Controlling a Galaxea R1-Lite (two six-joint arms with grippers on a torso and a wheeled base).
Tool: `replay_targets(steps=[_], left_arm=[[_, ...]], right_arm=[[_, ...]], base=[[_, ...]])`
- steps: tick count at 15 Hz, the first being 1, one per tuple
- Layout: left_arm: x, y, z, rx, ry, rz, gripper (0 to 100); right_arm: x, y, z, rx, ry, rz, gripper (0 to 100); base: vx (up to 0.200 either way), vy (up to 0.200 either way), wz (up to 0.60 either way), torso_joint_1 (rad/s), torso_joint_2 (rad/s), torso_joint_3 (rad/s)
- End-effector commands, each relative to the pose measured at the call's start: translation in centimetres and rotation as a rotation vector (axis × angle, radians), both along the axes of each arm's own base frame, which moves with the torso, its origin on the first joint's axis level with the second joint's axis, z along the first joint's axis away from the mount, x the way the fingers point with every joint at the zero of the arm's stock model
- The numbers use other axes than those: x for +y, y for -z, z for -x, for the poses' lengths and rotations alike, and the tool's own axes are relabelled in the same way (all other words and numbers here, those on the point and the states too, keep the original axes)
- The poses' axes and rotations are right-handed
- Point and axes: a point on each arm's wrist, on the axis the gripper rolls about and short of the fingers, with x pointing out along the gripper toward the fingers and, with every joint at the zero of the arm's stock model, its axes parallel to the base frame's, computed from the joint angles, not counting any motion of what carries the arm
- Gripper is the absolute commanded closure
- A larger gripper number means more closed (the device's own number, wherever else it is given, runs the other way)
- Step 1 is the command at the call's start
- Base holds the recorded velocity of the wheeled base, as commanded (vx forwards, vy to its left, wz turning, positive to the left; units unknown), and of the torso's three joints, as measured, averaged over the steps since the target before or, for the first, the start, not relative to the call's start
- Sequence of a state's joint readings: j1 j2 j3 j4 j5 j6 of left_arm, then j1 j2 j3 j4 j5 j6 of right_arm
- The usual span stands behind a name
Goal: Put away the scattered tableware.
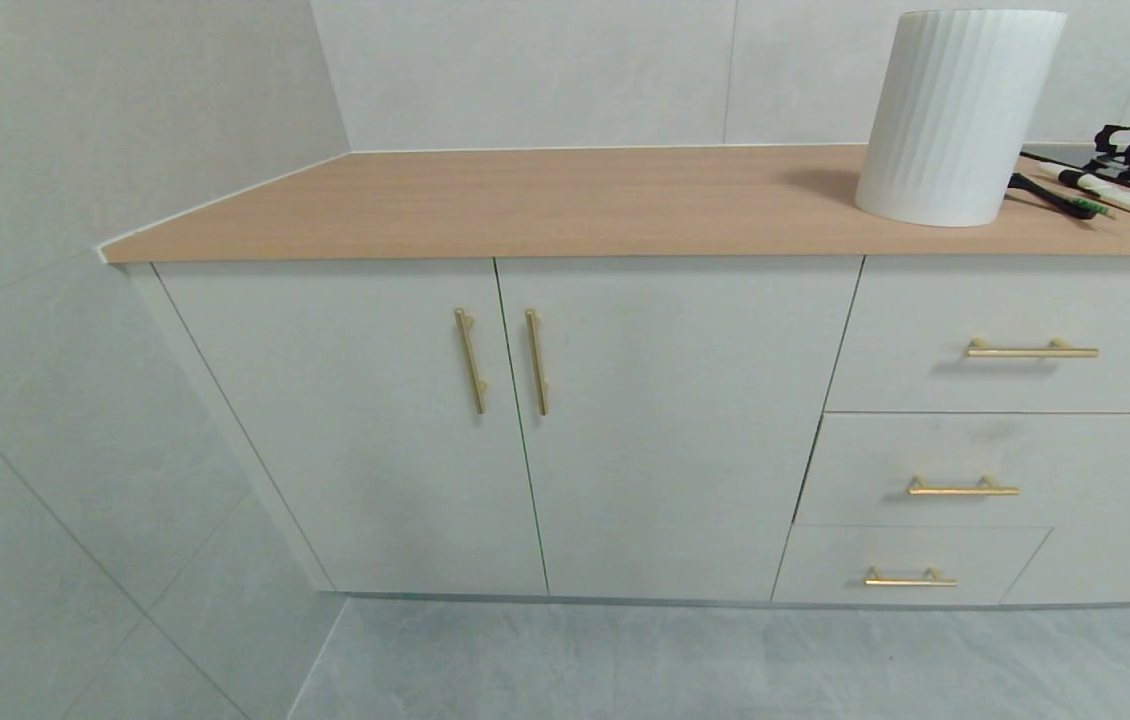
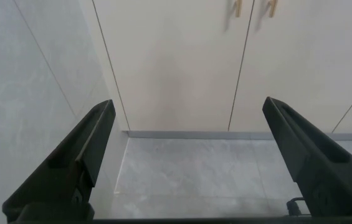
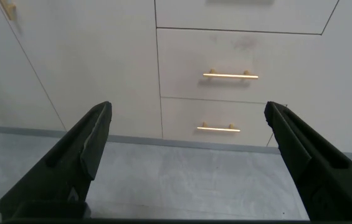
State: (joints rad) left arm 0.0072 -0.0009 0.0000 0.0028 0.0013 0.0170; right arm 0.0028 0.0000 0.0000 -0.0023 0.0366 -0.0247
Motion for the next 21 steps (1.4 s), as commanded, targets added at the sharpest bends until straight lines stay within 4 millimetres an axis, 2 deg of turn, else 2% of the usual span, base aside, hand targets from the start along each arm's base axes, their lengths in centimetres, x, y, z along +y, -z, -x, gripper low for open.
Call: replay_targets(steps=[1,4,18,21], left_arm=[[0.00,0.00,-0.01,0.001,-0.001,-0.001,0],[0.00,0.00,-0.01,0.001,-0.001,-0.001,0],[0.00,0.00,-0.01,0.001,-0.001,0.000,0],[0.00,0.00,-0.01,0.001,-0.001,0.002,0]], right_arm=[[0.00,0.01,0.00,0.001,-0.001,0.000,0],[0.00,0.00,-0.01,0.002,-0.001,0.001,0],[0.00,0.01,0.00,0.001,-0.001,0.001,0],[0.00,0.01,0.00,0.001,-0.001,0.001,0]], base=[[0.000,0.000,0.00,0.000,0.00,0.000],[0.000,0.000,0.00,0.000,0.00,0.000],[0.000,-0.200,0.00,0.002,0.00,0.003],[0.000,0.000,0.00,0.000,0.00,0.000]])
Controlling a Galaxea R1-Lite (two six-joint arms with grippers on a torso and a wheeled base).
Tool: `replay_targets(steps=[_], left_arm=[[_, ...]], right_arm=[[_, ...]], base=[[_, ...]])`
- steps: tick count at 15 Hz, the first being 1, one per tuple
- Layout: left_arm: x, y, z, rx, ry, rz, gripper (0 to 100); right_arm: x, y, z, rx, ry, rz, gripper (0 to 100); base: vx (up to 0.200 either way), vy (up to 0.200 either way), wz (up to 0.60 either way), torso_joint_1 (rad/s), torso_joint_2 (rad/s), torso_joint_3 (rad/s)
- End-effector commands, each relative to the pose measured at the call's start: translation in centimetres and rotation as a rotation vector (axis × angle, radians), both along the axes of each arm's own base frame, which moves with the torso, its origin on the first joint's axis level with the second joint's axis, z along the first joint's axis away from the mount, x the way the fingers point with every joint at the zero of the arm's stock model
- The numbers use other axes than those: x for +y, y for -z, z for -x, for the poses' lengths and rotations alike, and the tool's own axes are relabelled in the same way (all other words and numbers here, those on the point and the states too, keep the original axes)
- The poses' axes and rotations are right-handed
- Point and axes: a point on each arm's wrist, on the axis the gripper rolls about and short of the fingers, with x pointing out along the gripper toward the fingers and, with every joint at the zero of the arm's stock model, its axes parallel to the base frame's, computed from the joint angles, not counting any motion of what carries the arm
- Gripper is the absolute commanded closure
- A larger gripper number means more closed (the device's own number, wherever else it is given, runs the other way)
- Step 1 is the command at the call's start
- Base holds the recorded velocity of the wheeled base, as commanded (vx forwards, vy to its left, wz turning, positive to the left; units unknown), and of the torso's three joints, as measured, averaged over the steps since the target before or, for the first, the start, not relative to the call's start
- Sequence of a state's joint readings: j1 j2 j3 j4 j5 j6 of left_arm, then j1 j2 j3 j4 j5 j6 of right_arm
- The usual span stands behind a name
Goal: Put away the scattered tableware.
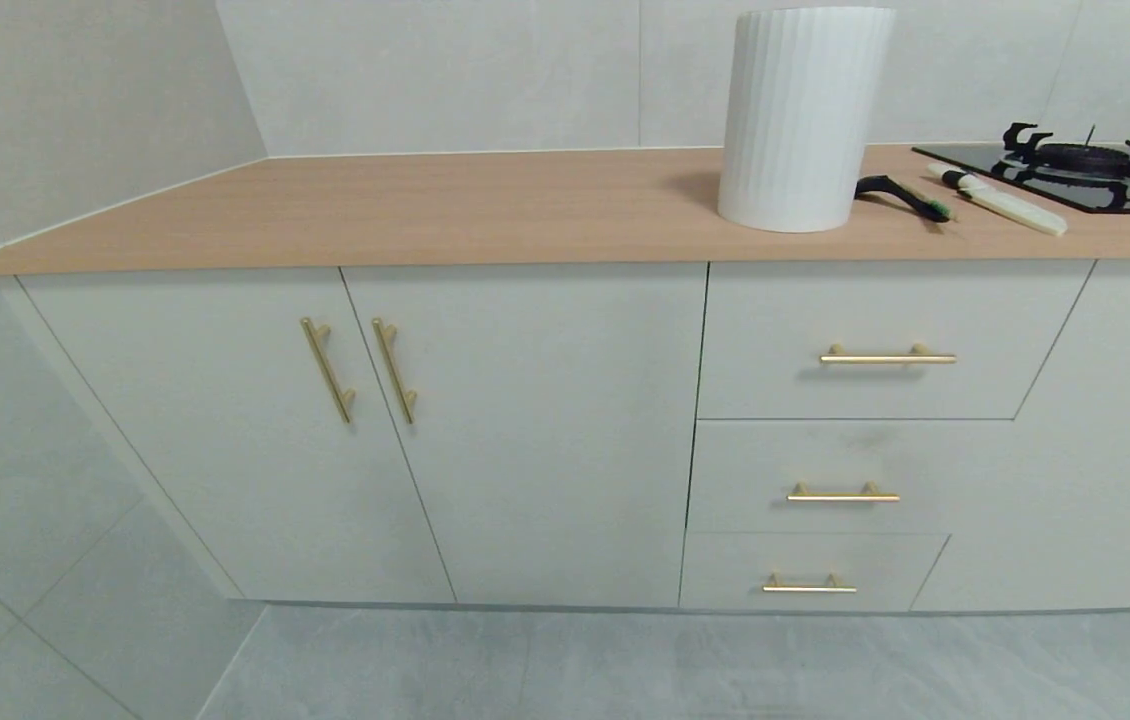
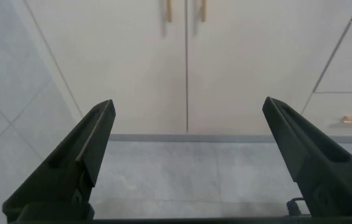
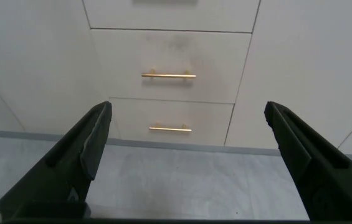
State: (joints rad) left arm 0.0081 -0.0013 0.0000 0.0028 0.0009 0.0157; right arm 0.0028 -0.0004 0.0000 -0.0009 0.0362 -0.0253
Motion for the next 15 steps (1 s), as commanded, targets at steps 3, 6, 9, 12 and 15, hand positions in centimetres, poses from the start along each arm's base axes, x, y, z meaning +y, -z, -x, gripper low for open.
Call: replay_targets(steps=[3,6,9,12,15], left_arm=[[0.00,0.00,-0.01,0.002,0.000,0.000,0],[0.00,0.00,-0.01,0.002,0.000,0.000,0],[0.00,0.00,-0.01,0.002,0.000,0.000,0],[0.00,0.00,-0.01,0.002,0.000,0.002,0],[0.00,0.00,-0.01,0.002,0.000,0.002,0]], right_arm=[[0.00,-0.01,0.00,0.000,-0.001,0.001,0],[0.00,-0.01,0.00,0.000,-0.001,0.001,0],[0.00,-0.01,-0.01,0.001,-0.001,0.001,0],[0.00,-0.01,0.00,0.000,-0.001,0.001,0],[0.00,-0.01,0.00,0.000,-0.001,0.001,0]], base=[[0.000,0.000,0.00,0.000,0.00,0.000],[0.000,0.000,-0.20,-0.001,0.00,0.002],[0.000,0.000,-0.40,-0.003,0.00,0.002],[0.000,0.000,0.00,0.000,0.00,0.000],[0.000,0.000,0.00,0.000,0.00,0.000]])
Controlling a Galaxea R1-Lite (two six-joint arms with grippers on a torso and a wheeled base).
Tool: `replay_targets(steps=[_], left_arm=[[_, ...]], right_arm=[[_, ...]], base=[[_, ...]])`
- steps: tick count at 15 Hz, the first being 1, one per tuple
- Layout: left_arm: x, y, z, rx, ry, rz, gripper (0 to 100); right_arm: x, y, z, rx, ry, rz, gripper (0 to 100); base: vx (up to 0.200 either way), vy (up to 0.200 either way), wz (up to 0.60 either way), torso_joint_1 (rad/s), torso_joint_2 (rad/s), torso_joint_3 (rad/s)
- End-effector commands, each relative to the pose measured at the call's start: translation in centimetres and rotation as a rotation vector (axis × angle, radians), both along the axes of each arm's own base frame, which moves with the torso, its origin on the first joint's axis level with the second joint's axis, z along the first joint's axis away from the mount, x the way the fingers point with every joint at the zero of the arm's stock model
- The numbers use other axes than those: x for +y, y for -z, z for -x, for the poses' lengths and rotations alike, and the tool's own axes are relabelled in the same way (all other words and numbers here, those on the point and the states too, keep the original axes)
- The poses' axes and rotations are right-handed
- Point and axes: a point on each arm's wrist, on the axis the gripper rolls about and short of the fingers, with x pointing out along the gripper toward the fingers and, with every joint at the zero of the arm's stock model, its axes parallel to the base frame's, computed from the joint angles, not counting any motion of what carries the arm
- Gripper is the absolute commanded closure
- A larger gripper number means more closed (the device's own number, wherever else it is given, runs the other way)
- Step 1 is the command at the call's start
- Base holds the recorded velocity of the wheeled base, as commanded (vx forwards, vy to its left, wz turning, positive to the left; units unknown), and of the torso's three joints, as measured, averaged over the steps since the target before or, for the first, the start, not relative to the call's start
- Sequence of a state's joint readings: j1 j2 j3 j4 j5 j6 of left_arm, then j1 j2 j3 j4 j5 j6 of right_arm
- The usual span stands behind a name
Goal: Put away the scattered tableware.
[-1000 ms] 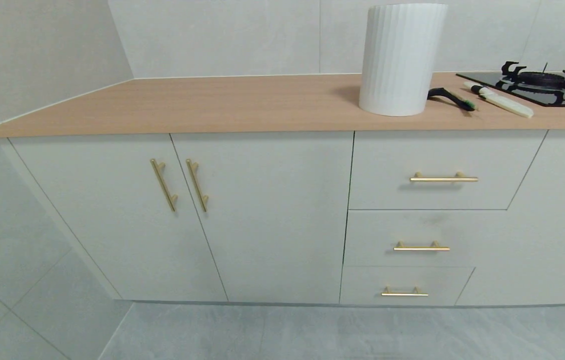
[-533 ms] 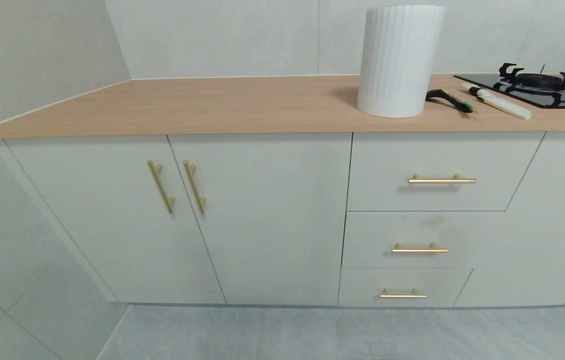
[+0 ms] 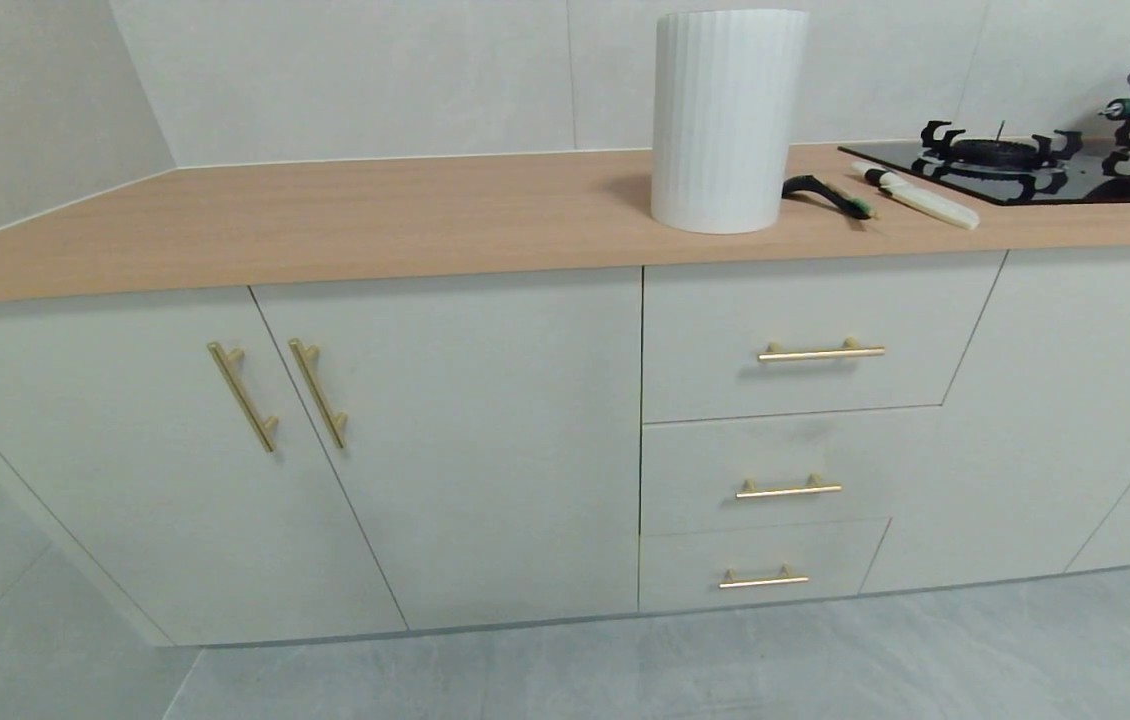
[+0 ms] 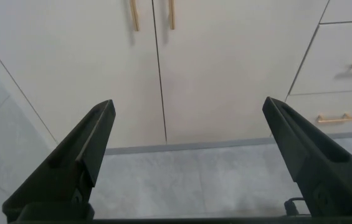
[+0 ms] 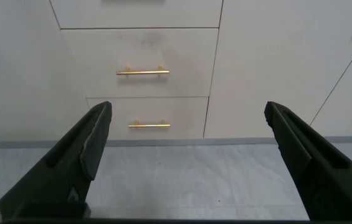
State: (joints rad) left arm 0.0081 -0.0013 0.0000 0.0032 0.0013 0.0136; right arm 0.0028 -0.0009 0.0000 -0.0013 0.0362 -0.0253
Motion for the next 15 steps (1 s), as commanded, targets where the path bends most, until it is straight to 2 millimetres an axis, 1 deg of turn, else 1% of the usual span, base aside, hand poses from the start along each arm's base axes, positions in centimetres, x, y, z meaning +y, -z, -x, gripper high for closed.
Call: replay_targets(steps=[1,10,13,15], left_arm=[[0.00,0.00,-0.01,0.001,0.000,0.000,0],[0.00,0.00,-0.01,0.001,0.000,0.007,0],[0.00,0.00,-0.01,0.001,0.000,0.011,0],[0.00,0.00,-0.01,0.001,0.000,0.011,0]], right_arm=[[0.00,0.00,-0.01,0.001,-0.001,0.001,0],[0.00,0.00,-0.01,0.001,-0.001,0.001,0],[0.00,0.00,-0.01,0.001,-0.001,0.001,0],[0.00,0.00,-0.01,0.001,-0.001,0.001,0]], base=[[0.000,0.000,0.00,0.000,0.00,0.000],[0.000,0.000,0.00,0.000,0.00,0.000],[0.200,0.000,0.00,-0.006,0.00,0.002],[0.000,0.000,0.00,0.000,0.00,0.000]])
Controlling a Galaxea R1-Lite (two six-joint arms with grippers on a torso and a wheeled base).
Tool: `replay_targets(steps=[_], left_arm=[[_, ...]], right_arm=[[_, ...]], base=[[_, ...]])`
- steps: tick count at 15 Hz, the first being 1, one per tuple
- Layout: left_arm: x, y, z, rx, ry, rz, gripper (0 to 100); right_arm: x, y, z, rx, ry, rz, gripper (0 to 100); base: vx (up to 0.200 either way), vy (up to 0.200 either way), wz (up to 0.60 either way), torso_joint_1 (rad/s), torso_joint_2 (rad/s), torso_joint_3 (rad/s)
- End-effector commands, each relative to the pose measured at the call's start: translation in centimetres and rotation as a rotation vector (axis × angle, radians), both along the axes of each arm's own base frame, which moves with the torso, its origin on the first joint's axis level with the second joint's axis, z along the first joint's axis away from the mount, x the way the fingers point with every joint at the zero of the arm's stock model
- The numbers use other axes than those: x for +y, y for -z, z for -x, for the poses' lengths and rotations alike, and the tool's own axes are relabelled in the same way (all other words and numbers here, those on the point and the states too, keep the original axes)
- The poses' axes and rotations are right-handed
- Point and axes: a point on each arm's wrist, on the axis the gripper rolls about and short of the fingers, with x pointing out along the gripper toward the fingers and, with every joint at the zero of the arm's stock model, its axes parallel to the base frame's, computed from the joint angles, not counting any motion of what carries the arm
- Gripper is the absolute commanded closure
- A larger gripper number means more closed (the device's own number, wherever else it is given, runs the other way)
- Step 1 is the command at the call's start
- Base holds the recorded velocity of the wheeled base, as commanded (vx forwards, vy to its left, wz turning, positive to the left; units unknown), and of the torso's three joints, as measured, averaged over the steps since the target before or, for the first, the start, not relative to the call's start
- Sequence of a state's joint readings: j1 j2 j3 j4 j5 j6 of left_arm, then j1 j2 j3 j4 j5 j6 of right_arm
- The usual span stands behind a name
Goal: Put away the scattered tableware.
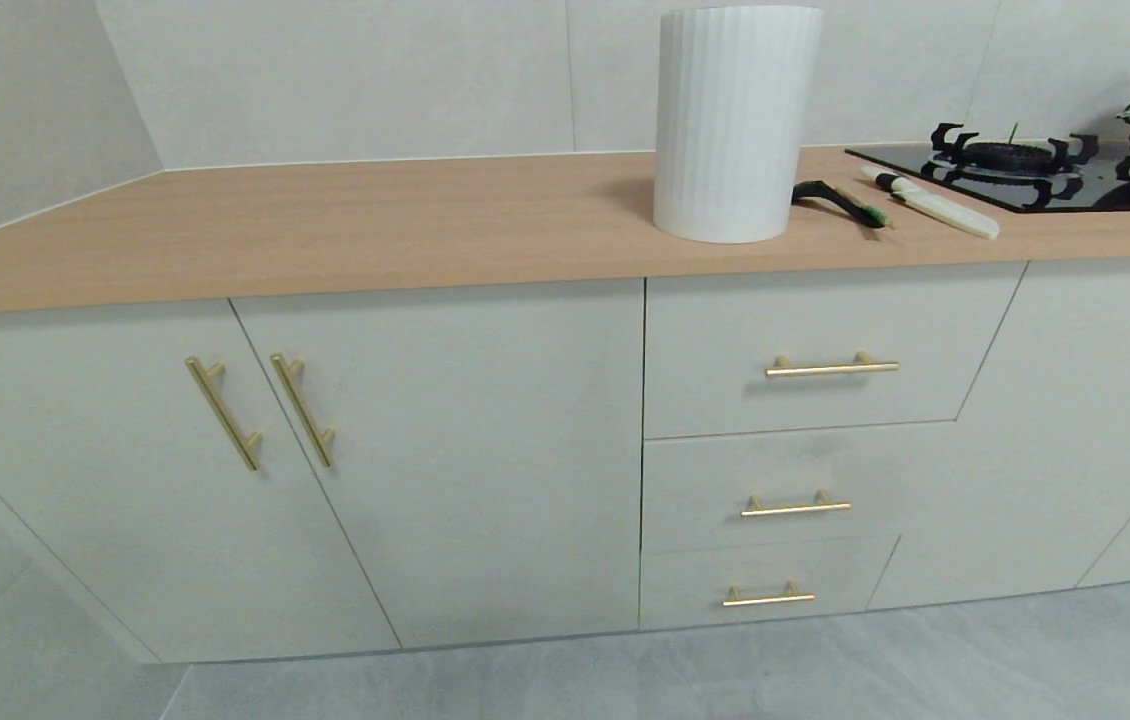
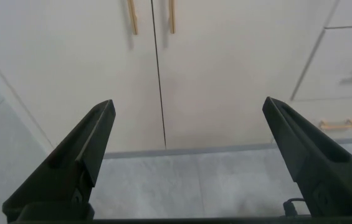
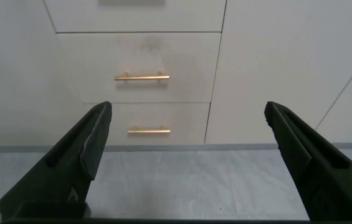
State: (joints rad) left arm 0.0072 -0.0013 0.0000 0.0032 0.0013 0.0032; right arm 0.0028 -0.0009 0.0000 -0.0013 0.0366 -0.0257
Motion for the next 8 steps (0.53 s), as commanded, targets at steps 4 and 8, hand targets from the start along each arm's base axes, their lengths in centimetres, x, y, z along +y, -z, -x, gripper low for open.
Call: replay_targets(steps=[4,8], left_arm=[[0.00,0.00,-0.01,0.001,-0.001,0.000,0],[0.00,0.00,-0.01,0.001,-0.001,0.000,0]], right_arm=[[0.00,-0.01,-0.02,0.002,-0.001,-0.003,0],[0.00,-0.21,-0.09,0.007,-0.004,-0.010,0]], base=[[0.000,0.000,0.00,0.000,0.00,0.000],[0.000,0.000,0.00,0.000,0.00,0.000]])
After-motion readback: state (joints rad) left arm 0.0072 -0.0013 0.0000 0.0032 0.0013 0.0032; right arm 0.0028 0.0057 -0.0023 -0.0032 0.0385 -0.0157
